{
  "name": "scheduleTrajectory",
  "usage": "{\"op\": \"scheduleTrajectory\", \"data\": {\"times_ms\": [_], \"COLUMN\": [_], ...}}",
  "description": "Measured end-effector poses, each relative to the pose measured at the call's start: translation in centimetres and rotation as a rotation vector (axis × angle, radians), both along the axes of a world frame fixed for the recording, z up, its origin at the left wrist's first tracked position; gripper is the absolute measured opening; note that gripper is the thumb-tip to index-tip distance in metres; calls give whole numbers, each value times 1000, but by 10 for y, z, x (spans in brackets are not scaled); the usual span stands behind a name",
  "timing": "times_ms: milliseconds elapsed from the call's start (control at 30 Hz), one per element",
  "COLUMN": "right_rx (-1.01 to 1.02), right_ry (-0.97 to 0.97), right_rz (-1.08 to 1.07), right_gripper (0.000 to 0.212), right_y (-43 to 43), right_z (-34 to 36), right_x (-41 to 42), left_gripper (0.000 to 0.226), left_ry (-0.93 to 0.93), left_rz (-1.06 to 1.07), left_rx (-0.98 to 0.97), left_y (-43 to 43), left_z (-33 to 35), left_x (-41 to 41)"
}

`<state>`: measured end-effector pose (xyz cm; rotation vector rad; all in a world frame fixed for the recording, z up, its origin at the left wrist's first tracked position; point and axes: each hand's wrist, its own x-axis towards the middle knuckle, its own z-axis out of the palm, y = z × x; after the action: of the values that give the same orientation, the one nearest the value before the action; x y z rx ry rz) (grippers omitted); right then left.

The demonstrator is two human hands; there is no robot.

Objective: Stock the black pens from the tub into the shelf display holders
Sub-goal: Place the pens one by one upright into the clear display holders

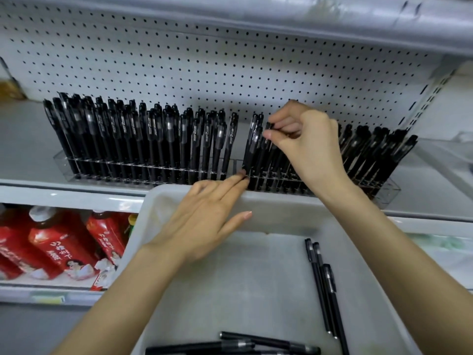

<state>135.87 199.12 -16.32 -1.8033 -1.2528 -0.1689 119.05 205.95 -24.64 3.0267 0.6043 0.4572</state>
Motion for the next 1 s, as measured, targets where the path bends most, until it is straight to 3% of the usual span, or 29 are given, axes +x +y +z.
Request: {"op": "scheduleTrajectory", "data": {"times_ms": [200,333,400,500,600,800,1000], "right_rx": [45,167,65,-393,-662,-779,-769], "right_ry": [-26,128,187,202,252,386,401], "right_rz": [-33,33,190,428,460,542,562], "right_gripper": [24,15,9,9,7,14,15], "right_y": [-13,-44,-67,-99,-120,-119,-99], "right_z": [-7,-9,-25,-65,-107,-139,-156], "right_x": [-4,-22,-38,-59,-59,-72,-86], "left_gripper": [72,66,66,75,84,79,81], "left_ry": [27,93,116,93,121,256,215], "left_rz": [-39,-13,17,83,167,296,345], "left_rx": [-1,-54,-109,-212,-236,-98,-73], "left_y": [1,-3,-11,-40,-79,-110,-99], "left_z": [8,14,18,23,19,-6,-11], "left_x": [4,-5,-20,-58,-98,-132,-131]}}
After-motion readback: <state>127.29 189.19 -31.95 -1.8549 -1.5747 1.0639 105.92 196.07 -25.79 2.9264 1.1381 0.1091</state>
